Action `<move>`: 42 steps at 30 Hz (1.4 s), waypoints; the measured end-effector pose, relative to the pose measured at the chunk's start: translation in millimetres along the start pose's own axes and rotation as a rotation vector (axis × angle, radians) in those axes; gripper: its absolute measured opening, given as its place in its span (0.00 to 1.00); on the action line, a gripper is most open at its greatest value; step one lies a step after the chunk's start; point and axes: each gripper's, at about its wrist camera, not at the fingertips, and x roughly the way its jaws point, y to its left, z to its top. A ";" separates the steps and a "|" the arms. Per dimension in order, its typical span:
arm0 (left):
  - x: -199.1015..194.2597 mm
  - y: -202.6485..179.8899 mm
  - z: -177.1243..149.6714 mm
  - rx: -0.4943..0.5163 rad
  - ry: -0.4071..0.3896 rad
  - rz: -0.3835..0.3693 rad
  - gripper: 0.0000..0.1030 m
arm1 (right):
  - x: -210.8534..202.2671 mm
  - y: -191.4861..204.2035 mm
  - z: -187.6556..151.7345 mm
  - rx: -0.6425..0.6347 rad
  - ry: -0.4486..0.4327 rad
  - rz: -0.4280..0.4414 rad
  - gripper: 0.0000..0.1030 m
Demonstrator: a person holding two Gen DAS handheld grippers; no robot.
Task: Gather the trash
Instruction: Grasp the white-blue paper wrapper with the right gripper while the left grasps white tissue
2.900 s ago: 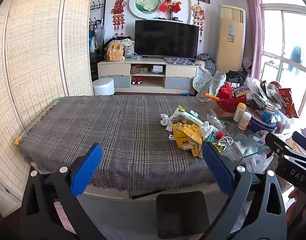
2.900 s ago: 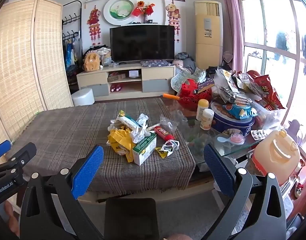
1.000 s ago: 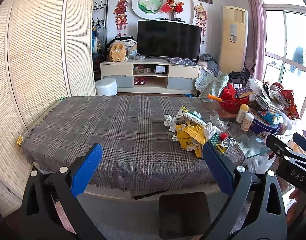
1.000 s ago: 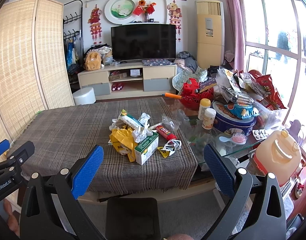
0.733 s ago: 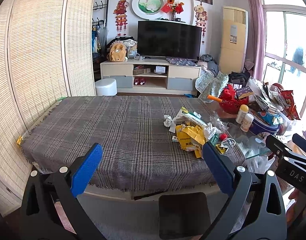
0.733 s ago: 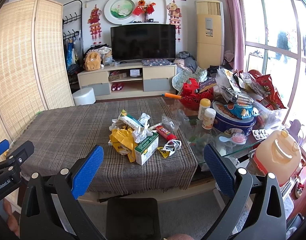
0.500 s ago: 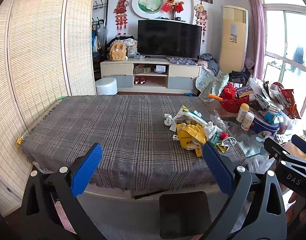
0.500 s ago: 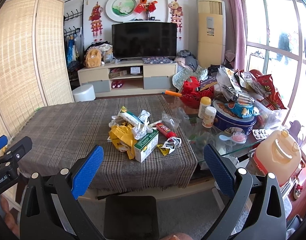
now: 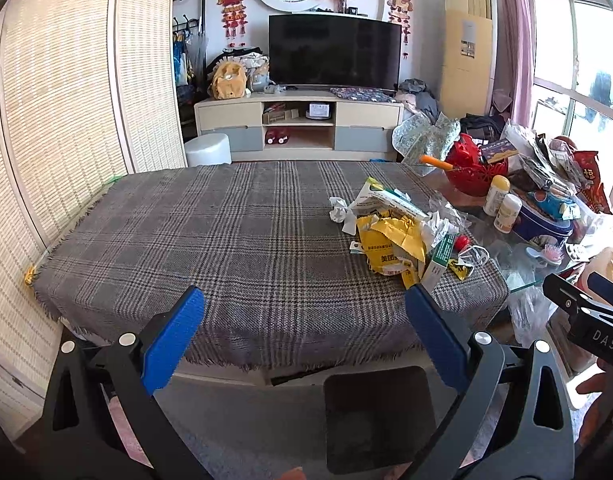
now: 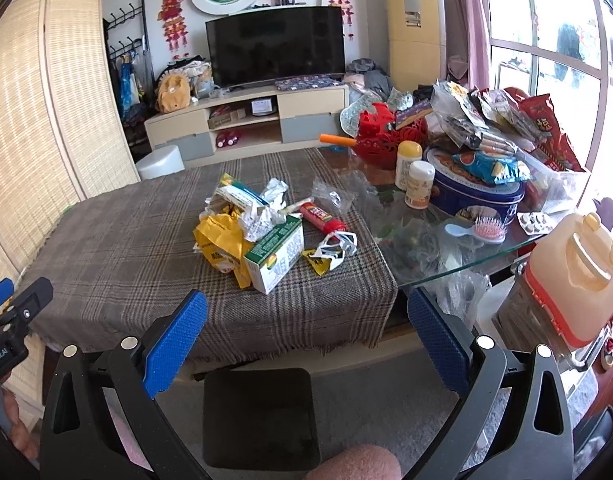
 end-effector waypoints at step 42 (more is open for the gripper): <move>180.9 -119.2 52.8 0.201 0.153 -0.248 0.81 | 240.9 -56.6 45.5 0.077 0.286 0.079 0.45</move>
